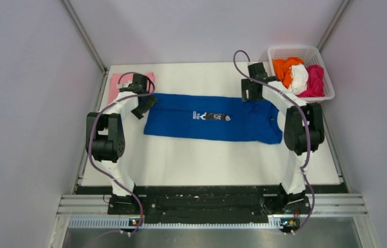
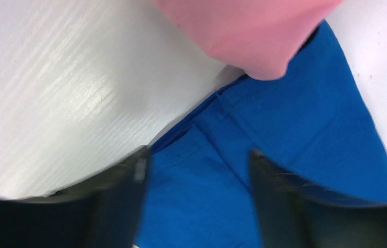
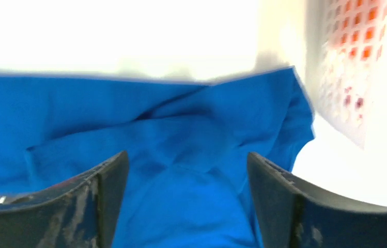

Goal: Fold and stack the t-shirts
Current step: Fold the other side of the tshirt into a rectangle, then rotate the tshirt 80 degrees

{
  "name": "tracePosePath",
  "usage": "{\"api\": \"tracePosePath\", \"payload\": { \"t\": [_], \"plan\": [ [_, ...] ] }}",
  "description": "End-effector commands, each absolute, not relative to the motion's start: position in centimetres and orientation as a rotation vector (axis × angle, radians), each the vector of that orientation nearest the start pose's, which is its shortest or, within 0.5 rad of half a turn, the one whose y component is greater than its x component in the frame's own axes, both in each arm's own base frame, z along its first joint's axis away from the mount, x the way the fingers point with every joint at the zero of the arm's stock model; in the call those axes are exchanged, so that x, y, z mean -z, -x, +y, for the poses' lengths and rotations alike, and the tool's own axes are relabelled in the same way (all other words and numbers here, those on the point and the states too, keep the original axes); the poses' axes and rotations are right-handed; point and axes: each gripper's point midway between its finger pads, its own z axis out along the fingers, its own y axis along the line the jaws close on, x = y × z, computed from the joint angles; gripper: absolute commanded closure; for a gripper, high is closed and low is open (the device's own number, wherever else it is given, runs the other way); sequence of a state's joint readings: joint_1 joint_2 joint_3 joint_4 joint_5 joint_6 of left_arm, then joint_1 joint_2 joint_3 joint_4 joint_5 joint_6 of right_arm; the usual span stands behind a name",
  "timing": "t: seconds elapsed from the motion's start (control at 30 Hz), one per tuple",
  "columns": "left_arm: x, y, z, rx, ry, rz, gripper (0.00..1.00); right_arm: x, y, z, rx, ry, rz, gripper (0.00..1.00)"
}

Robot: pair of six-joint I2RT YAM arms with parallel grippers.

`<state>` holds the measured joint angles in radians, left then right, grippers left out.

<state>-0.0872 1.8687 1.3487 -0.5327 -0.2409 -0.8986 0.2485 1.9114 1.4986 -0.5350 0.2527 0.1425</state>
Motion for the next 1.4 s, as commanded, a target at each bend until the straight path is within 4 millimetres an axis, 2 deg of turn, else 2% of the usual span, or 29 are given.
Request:
{"api": "tracePosePath", "payload": {
  "t": [0.0, 0.07, 0.17, 0.27, 0.33, 0.4, 0.47, 0.53, 0.6, 0.73, 0.8, 0.87, 0.97, 1.03, 1.13, 1.2, 1.23, 1.3, 1.37],
  "plan": [
    [-11.7, -46.1, -2.7, 0.097, 1.015, 2.261, 0.04, -13.0, -48.7, 3.9, 0.401, -0.049, 2.422, 0.14],
    [-13.0, -46.4, -3.4, 0.154, 0.975, 2.255, 0.01, -14.5, -48.0, 3.9, 0.36, -0.087, 2.379, 0.08],
    [-13.7, -46.8, -5.5, 0.301, 0.902, 2.276, 0.01, -15.6, -45.8, 5.2, 0.195, -0.173, 2.331, 0.01],
    [-13.5, -47.6, -8.7, 0.491, 0.791, 2.322, 0.01, -14.7, -42.6, 8.3, -0.072, -0.218, 2.318, 0.01],
    [-13.3, -48.6, -10.3, 0.549, 0.71, 2.339, 0.01, -13.6, -40.5, 10.8, -0.28, -0.215, 2.311, 0.01],
    [-12.6, -49.5, -11.8, 0.571, 0.638, 2.376, 0.01, -11.7, -38.3, 12.9, -0.439, -0.219, 2.332, 0.01],
    [-10.5, -50.7, -13.0, 0.568, 0.597, 2.417, 0.01, -10.7, -37.1, 14.1, -0.5, -0.223, 2.343, 0.01],
    [-8.9, -51.6, -13.6, 0.571, 0.584, 2.447, 0.01, -9.3, -36.5, 14.3, -0.499, -0.248, 2.369, 0.01],
    [-7.8, -51.6, -14.3, 0.597, 0.576, 2.498, 0.01, -8.2, -36.5, 14.0, -0.47, -0.273, 2.393, 0.01],
    [-5.2, -50.3, -13.2, 0.49, 0.621, 2.549, 0.01, -6.2, -37.9, 13.6, -0.406, -0.243, 2.423, 0.01],
    [-4.1, -48.7, -13.0, 0.48, 0.629, 2.592, 0.01, -5.2, -39.5, 13.5, -0.367, -0.199, 2.438, 0.01],
    [-3.0, -46.2, -13.5, 0.507, 0.629, 2.654, 0.01, -4.4, -41.6, 12.8, -0.328, -0.181, 2.459, 0.01],
    [-1.3, -40.6, -14.1, 0.494, 0.684, 2.753, 0.01, -3.8, -45.3, 12.5, -0.277, -0.109, 2.463, 0.01],
    [-0.9, -36.4, -15.6, 0.519, 0.68, 2.804, 0.01, -4.2, -47.8, 13.1, -0.28, -0.041, 2.438, 0.01],
    [-0.3, -29.8, -18.6, 0.567, 0.617, 2.889, 0.01, -4.4, -51.4, 14.7, -0.322, 0.051, 2.42, 0.01],
    [-0.3, -26.3, -21.0, 0.616, 0.565, 2.95, 0.01, -3.8, -53.3, 16.2, -0.391, 0.106, 2.438, 0.01],
    [-0.3, -25.1, -22.2, 0.655, 0.549, 2.97, 0.01, -3.9, -54.3, 17.2, -0.44, 0.136, 2.432, 0.01],
    [-0.4, -23.4, -24.0, 0.703, 0.509, 2.992, 0.01, -2.7, -55.8, 19.3, -0.537, 0.199, 2.428, 0.01],
    [-0.7, -23.0, -25.2, 0.722, 0.449, 2.98, 0.01, -3.7, -58.4, 21.6, -0.589, 0.283, 2.359, 0.01]
  ]
}}
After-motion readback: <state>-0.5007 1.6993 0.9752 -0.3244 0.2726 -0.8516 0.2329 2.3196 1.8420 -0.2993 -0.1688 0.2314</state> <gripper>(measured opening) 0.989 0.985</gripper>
